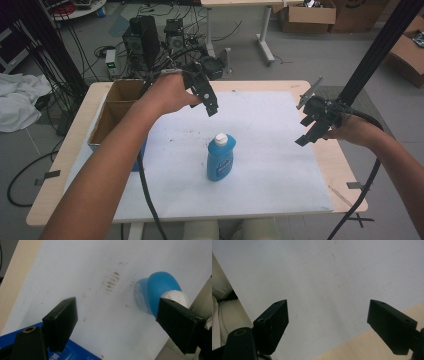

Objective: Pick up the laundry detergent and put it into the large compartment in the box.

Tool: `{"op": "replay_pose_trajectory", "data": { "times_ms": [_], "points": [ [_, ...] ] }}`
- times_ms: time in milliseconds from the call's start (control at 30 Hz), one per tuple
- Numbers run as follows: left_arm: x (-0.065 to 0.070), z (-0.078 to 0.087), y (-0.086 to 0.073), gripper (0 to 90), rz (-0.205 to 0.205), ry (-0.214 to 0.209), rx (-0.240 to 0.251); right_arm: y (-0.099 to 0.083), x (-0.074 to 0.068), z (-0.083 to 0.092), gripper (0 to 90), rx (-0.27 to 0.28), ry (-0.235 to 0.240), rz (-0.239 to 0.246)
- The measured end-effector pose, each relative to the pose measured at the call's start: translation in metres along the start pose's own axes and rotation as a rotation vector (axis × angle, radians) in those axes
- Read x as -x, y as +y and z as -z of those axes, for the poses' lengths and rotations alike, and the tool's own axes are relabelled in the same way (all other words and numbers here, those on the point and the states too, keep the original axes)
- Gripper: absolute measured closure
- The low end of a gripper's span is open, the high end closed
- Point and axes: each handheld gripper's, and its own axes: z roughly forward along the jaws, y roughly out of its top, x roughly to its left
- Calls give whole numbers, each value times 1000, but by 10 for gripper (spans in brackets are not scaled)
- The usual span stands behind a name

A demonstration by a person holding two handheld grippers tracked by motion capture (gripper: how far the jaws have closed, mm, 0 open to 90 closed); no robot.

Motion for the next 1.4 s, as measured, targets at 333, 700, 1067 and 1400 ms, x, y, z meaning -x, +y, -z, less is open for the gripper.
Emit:
{"op": "replay_pose_trajectory", "data": {
  "times_ms": [333, 700, 1067, 1400],
  "points": [
    [20, 10, -5, 189, 61, -46, 0, -2, -6, 3, 173, 8, -7, 5],
    [36, 13, -7, 197, 141, -74, 15, 1, -9, 4, 174, 6, -12, 18],
    [48, 4, -3, 184, 170, -50, 7, 0, -10, 2, 174, 8, -15, 26],
    [60, -10, 1, 184, 163, -56, -22, -2, -10, 2, 176, 12, -15, 25]
  ]
}}
